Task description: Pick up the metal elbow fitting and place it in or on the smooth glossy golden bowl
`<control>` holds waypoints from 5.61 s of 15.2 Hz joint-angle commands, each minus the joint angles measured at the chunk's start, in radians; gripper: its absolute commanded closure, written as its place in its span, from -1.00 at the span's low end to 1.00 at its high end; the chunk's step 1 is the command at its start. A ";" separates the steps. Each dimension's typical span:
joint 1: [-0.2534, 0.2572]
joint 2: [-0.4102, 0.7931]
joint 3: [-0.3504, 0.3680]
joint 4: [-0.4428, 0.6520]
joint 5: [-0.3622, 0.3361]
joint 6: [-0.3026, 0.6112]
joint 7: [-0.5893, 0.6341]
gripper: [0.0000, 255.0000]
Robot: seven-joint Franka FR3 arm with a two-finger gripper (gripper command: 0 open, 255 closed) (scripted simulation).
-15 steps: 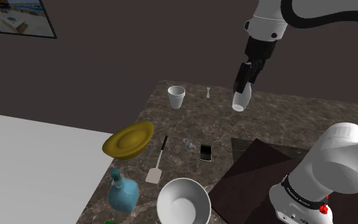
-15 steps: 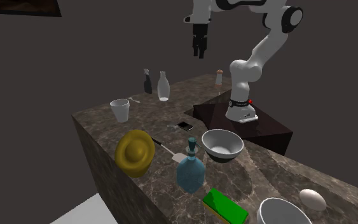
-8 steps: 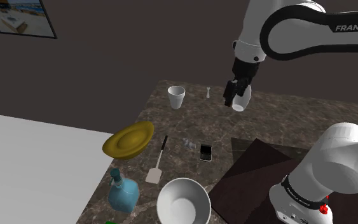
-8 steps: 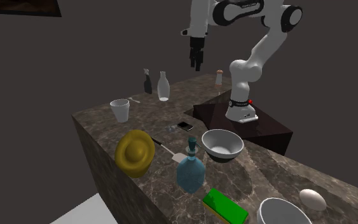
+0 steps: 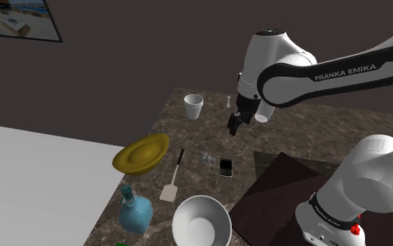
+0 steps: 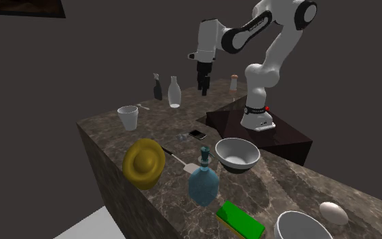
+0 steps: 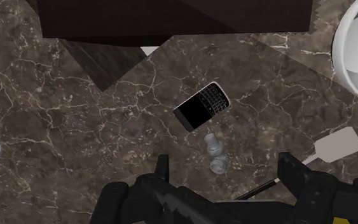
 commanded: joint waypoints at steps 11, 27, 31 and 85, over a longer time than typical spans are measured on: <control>-0.092 0.480 0.140 -0.008 -0.199 0.515 0.260 -1.00; -0.024 0.893 -0.009 0.149 -0.718 0.739 0.694 -1.00; -0.024 0.893 -0.009 0.149 -0.718 0.739 0.694 -1.00; -0.034 0.774 0.230 0.543 -0.357 0.219 0.498 1.00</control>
